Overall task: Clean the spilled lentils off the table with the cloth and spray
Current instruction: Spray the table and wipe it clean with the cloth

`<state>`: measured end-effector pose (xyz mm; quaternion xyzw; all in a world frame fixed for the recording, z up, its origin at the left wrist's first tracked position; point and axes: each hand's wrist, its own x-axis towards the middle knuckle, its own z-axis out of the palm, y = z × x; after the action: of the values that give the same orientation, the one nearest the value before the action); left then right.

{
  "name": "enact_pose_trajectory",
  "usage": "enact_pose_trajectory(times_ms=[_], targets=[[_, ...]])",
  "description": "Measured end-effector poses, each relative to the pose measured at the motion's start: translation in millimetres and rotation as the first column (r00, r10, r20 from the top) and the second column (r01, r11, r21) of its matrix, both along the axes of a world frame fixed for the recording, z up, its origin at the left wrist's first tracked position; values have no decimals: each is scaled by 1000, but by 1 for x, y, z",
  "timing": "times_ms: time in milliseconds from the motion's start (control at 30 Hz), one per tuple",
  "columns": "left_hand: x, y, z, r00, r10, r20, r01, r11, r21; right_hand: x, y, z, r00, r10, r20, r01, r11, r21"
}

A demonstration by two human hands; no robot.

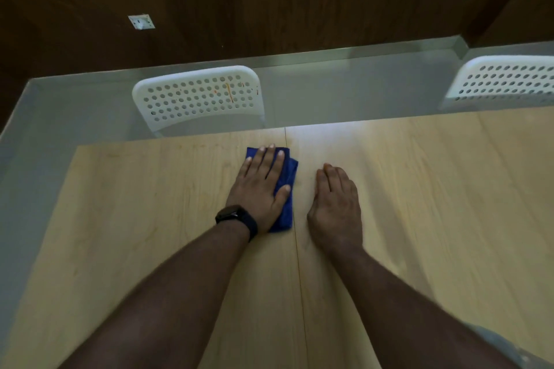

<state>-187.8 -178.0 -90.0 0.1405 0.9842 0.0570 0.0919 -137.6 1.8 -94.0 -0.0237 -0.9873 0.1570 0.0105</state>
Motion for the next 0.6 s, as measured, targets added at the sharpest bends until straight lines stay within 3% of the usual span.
enact_pose_trajectory(times_ms=[233, 467, 600], targets=[[-83, 21, -6, 996, 63, -64, -64, 998, -17, -1, 0, -7, 1000, 12, -16, -11, 999, 51], [4, 20, 2, 999, -51, 10, 51, 999, 17, -1, 0, -1, 1000, 4, -2, -4, 999, 33], [-12, 13, 0, 999, -41, -20, 42, 999, 8, 0, -1, 0, 1000, 6, -12, -6, 1000, 28]])
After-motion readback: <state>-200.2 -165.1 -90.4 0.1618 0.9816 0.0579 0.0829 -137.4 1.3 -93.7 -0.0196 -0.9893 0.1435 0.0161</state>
